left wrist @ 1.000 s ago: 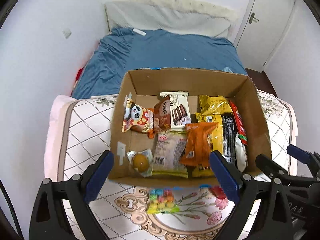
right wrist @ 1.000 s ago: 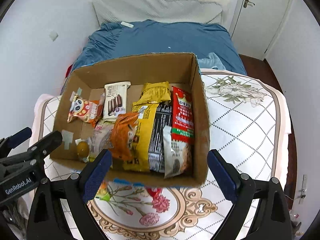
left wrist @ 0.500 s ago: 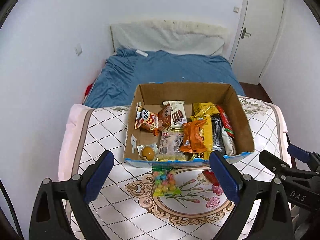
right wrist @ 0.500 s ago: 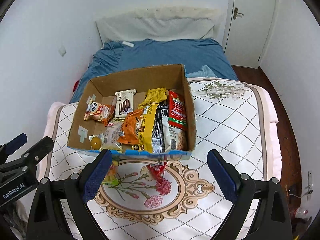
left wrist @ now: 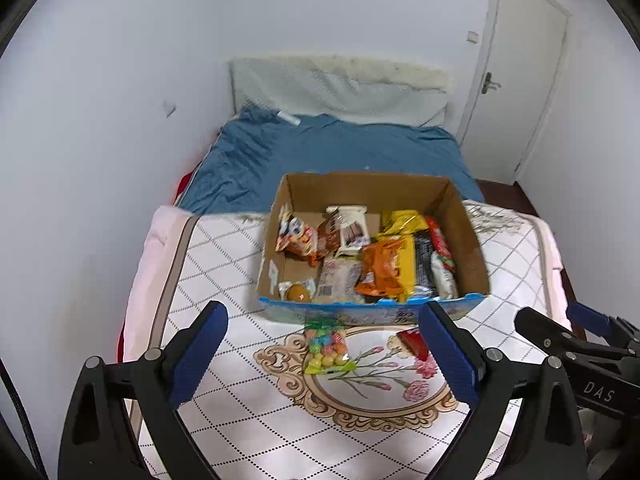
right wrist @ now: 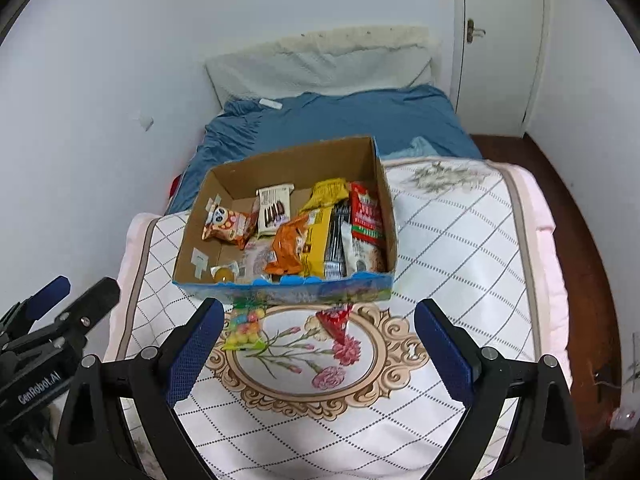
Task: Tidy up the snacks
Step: 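Move both open grippers back toward the candy bag on the bed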
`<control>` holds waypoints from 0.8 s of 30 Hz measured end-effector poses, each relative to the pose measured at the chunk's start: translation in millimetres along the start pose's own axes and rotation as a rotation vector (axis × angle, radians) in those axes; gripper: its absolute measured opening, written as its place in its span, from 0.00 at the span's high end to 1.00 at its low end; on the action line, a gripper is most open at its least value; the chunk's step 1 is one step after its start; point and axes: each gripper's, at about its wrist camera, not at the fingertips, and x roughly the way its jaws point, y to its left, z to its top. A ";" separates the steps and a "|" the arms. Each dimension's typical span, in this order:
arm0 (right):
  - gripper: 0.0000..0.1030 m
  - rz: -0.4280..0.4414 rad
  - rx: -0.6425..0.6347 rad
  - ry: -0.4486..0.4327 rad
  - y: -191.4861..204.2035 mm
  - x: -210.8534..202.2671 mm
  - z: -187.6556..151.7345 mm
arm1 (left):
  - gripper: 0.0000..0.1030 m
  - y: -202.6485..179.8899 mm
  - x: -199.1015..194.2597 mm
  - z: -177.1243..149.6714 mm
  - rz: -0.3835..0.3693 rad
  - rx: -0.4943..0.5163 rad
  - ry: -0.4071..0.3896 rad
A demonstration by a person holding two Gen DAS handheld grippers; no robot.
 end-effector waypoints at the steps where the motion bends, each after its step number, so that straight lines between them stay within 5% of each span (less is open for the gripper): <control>1: 0.05 0.000 0.006 0.017 -2.1 7.3 -2.0 | 0.05 2.3 6.2 -1.7 0.003 -0.007 0.017; 13: 0.05 -0.009 0.144 0.287 -36.5 170.8 -36.6 | 0.05 26.4 146.6 -42.9 0.014 -0.068 0.352; 24: 0.05 0.026 0.221 0.333 -43.1 243.3 -43.5 | 0.05 13.4 240.5 -62.0 -0.078 -0.108 0.554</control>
